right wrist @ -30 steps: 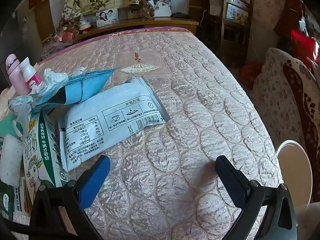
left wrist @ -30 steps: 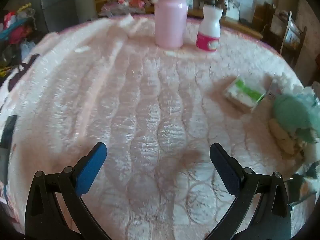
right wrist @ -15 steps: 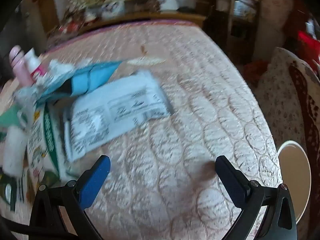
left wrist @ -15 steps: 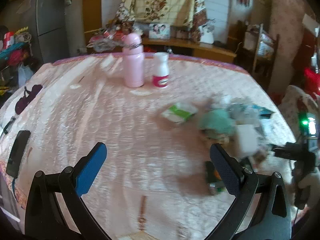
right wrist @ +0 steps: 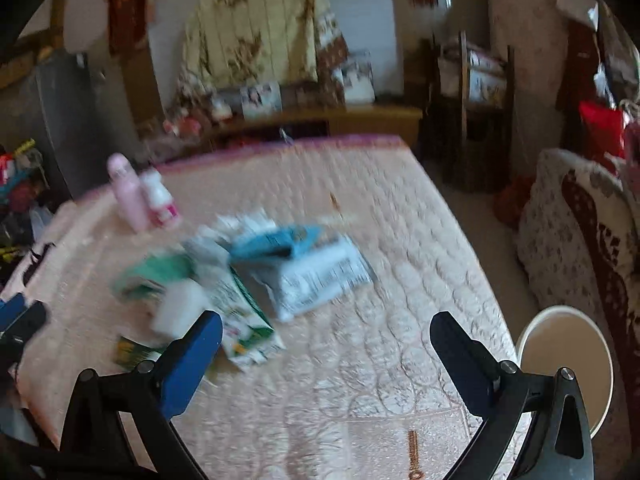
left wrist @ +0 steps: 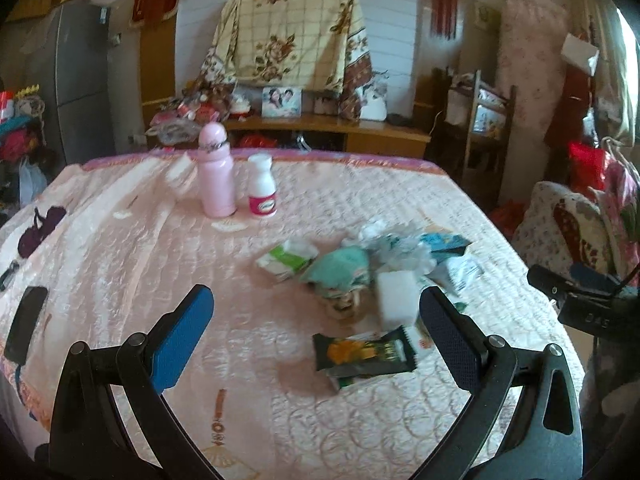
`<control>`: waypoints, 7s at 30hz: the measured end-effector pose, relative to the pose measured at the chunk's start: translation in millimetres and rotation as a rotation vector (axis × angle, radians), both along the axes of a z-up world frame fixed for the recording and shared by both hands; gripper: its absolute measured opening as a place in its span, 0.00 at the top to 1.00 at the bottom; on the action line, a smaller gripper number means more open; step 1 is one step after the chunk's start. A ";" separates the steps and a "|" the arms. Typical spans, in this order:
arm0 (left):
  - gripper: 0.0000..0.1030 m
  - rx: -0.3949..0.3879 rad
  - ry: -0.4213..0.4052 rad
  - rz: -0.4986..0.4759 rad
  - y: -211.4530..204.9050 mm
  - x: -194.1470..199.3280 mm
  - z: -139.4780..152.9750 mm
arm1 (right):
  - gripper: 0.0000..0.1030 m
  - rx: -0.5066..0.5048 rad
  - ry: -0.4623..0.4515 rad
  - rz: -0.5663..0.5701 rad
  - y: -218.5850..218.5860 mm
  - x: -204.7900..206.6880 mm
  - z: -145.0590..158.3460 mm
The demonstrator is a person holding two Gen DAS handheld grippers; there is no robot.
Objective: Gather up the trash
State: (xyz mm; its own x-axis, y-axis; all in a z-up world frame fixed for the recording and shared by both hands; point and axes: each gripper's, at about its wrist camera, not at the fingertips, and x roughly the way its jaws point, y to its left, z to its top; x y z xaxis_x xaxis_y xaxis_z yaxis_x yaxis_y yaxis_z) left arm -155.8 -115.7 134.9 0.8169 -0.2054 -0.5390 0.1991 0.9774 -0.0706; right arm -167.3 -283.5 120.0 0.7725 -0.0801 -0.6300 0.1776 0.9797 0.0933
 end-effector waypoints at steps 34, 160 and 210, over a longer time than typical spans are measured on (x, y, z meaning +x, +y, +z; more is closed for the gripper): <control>0.01 -0.037 -0.096 0.004 -3.0 -12.0 22.3 | 0.00 -0.059 -0.239 0.005 36.8 -34.6 60.0; 0.01 0.014 0.045 0.044 -1.7 32.2 -29.7 | 0.00 -0.046 -0.022 0.031 17.8 3.7 3.1; 0.66 -0.007 0.358 -0.268 -49.1 95.8 -18.3 | 0.19 0.165 0.253 0.360 15.6 90.2 -60.2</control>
